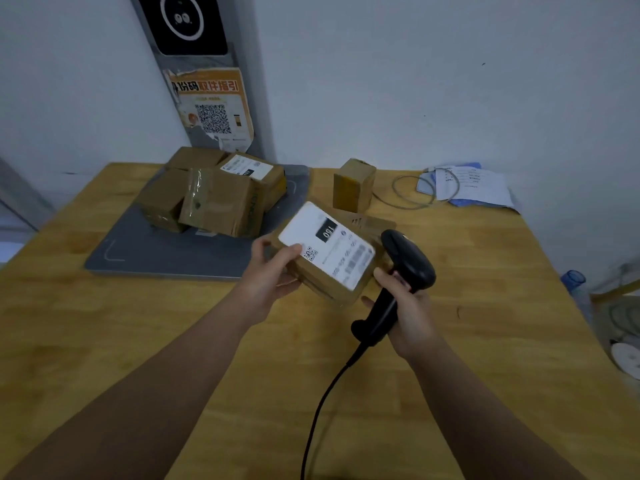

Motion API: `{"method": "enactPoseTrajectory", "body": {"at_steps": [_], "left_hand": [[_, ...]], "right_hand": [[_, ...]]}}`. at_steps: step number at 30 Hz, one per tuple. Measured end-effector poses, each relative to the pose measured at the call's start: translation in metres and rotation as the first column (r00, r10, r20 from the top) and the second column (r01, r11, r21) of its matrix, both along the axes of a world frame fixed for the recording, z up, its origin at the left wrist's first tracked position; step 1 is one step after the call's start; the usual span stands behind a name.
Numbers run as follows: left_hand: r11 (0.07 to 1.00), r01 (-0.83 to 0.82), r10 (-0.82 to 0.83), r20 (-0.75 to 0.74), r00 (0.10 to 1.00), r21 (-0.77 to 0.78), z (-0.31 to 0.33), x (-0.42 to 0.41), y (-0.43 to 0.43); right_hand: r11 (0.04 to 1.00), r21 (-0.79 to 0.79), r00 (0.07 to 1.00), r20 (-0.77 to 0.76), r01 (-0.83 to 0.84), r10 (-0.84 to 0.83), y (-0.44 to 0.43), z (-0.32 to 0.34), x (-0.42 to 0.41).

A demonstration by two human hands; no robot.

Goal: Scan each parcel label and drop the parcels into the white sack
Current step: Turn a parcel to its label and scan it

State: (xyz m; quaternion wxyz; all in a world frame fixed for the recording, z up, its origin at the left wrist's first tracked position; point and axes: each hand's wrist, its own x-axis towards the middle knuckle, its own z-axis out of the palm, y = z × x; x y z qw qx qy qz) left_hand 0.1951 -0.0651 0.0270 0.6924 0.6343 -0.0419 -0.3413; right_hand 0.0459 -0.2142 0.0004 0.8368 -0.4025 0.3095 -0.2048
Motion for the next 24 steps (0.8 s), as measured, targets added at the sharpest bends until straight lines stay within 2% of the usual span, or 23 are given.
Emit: {"method": "enactPoseTrajectory", "body": {"at_steps": [3,5,8,10,13,16,18,20,24], "left_hand": [[0.986,-0.113,0.099,-0.115,0.988,-0.123,-0.007,-0.022,-0.001],[0.989,-0.068,0.046,-0.165,0.985,-0.131,-0.015,-0.033,0.0],[0.994,0.107,-0.101,-0.152,0.983,0.03,-0.021,-0.041,0.008],[0.97,0.14,-0.135,-0.038,0.99,0.198,-0.02,-0.042,0.014],[0.956,0.059,-0.109,0.16,0.981,0.288,-0.011,-0.032,0.02],[0.899,0.251,-0.359,0.276,0.892,0.358,0.004,-0.024,0.023],[0.822,0.422,-0.529,0.236,0.815,0.382,0.013,-0.019,0.024],[0.753,0.523,-0.619,0.158,0.769,0.4,0.019,-0.015,0.025],[0.706,0.551,-0.635,0.052,0.771,0.445,0.02,-0.011,0.029]], "right_hand": [[1.0,-0.014,0.999,-0.034,-0.014,0.013,0.013,0.003,-0.001],[1.0,-0.015,1.0,-0.024,-0.018,0.017,0.02,0.005,0.0],[0.999,-0.007,0.999,0.033,0.044,-0.044,0.017,0.007,0.003],[0.999,-0.046,1.0,0.009,0.027,-0.026,0.007,0.008,0.001],[0.958,-0.233,0.982,-0.126,-0.166,0.14,-0.009,0.01,-0.005],[0.833,-0.367,0.907,-0.241,-0.415,0.346,-0.021,0.014,-0.009],[0.754,-0.395,0.85,-0.287,-0.525,0.442,-0.025,0.016,-0.008],[0.709,-0.388,0.808,-0.318,-0.588,0.496,-0.025,0.018,-0.006],[0.716,-0.331,0.787,-0.329,-0.614,0.523,-0.022,0.02,-0.004]]}}
